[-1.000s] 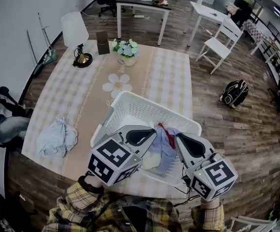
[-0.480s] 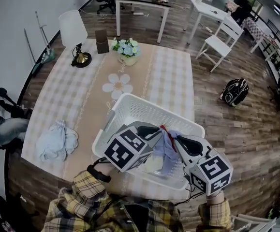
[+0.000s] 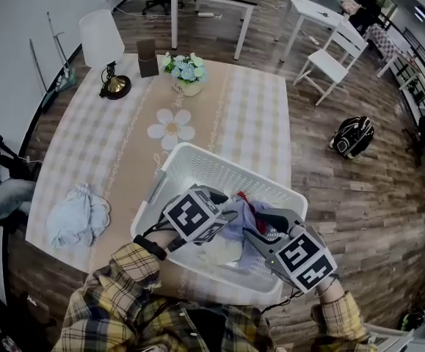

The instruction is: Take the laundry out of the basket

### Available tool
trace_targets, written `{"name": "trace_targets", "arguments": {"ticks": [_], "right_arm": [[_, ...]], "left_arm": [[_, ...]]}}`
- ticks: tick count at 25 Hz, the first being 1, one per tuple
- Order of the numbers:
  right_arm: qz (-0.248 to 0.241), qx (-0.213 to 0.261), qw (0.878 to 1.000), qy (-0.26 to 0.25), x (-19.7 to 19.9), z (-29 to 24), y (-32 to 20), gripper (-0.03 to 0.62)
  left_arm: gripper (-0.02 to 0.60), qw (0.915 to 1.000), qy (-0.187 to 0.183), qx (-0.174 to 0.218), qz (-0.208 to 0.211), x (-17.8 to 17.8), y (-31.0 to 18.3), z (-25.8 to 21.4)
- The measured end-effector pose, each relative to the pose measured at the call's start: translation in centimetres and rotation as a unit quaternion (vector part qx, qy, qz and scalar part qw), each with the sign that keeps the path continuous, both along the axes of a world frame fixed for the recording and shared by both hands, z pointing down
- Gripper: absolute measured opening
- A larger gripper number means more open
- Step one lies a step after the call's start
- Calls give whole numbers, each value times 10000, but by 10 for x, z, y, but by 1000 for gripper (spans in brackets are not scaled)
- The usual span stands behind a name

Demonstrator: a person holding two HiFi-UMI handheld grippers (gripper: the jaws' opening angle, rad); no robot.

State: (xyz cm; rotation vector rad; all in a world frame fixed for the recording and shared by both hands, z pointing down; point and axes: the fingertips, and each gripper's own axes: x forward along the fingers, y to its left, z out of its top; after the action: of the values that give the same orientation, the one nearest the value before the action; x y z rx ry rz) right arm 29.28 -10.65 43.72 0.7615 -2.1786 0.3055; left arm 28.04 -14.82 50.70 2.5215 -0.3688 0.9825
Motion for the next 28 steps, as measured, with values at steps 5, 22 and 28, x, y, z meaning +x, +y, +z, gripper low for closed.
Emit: {"name": "trace_targets", "arguments": {"ticks": [5,22,28], "right_arm": [[-645,-515,9947,618,-6,32,7,266],[-2015,-1158,9419,2426,-6,116,4,388],[-2310,-1438,9135,3024,7,143,7,388]], "left_arm": [[245,9992,-262,-156,271,4,4,23],[373,9934,-1049,-306,338,-5,4,82],[375,9833,-964,-1500,362,-5,41,96]]}}
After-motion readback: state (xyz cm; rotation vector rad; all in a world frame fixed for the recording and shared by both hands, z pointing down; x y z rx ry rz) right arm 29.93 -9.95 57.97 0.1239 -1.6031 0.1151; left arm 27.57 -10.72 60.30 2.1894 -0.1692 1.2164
